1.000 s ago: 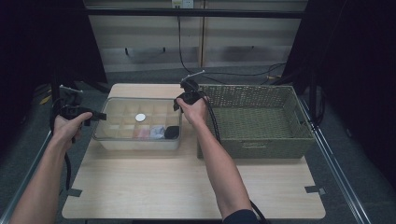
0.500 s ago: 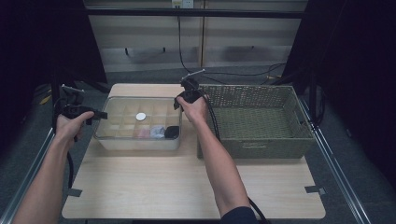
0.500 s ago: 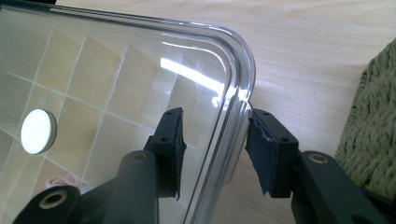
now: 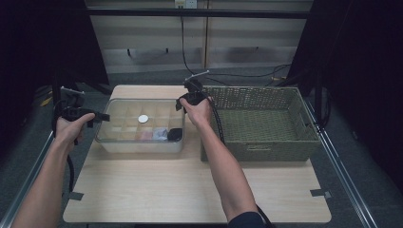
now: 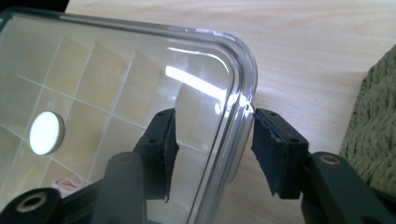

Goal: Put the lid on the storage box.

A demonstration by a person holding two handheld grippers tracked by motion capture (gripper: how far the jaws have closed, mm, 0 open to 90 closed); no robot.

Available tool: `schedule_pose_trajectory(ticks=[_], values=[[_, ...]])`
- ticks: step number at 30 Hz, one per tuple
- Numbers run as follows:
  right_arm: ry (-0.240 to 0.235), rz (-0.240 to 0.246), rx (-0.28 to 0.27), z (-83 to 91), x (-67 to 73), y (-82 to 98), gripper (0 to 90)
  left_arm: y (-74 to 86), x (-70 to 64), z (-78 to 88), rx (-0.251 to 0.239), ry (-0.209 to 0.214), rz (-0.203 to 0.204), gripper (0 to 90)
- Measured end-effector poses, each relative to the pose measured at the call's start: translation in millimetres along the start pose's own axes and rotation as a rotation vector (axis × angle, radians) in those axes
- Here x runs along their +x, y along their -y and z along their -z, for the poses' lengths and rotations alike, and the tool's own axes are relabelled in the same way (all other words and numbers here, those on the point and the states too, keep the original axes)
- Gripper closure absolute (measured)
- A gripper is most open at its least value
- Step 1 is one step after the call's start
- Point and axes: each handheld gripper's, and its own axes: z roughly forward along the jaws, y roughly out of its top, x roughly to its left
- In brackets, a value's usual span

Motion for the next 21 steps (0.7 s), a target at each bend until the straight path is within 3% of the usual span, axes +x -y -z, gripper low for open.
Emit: schedule_pose_trajectory(ticks=[2,6,10,12,15,21], values=[[-0.015,-0.002,-0.036,4.4,0.4,0.5,44.7,-1.1,-1.0,2.6,-0.005,0.008,-0.008,48.2],[-0.019,-0.012,-0.057,16.3,-3.2,-0.3,44.1,-3.1,-4.4,8.0,-0.038,0.01,0.004,46.1],[-0.041,-0.022,-0.073,24.8,-12.1,3.7,42.8,-2.8,-6.6,10.6,-0.025,-0.004,-0.018,44.9],[-0.065,-0.024,-0.089,28.4,-15.9,6.8,41.2,-1.0,-7.9,11.0,-0.036,-0.008,-0.006,43.7],[-0.105,-0.011,-0.105,35.6,-20.5,11.8,38.9,1.6,-7.9,12.1,-0.042,-0.01,0.003,41.8],[-0.162,0.048,-0.133,47.0,-20.1,20.6,35.8,9.9,-15.9,15.1,-0.039,-0.01,-0.038,42.5]])
